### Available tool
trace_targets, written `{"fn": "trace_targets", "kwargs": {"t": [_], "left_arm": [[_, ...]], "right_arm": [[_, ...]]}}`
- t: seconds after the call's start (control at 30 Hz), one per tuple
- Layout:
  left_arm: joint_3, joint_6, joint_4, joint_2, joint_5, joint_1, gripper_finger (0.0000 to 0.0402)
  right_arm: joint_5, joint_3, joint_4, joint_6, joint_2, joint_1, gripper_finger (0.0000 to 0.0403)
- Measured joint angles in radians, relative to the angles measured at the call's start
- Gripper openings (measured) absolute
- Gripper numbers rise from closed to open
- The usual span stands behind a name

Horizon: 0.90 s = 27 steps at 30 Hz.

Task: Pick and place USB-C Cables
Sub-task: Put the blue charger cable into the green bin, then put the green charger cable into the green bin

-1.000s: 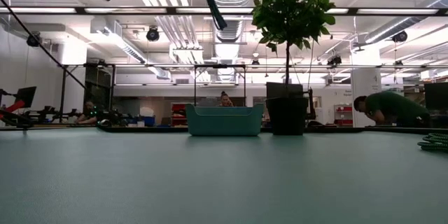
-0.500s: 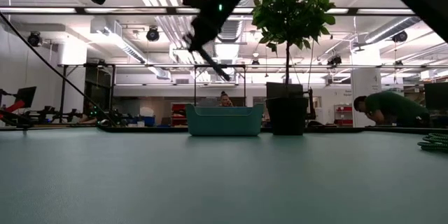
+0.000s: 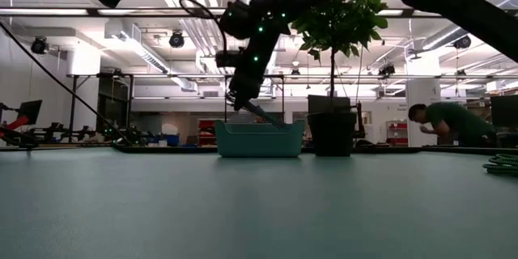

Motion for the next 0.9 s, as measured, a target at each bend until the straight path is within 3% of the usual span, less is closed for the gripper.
{"fn": "trace_targets", "kwargs": {"t": [0.63, 0.9], "left_arm": [[-0.001, 0.000, 0.000, 0.002, 0.000, 0.000, 0.0185], [-0.001, 0.000, 0.001, 0.006, 0.000, 0.000, 0.0185]], "right_arm": [[0.009, 0.000, -0.005, 0.084, 0.045, -0.013, 0.0127], [0.008, -0.001, -0.013, 0.105, 0.031, -0.006, 0.0136]]}}
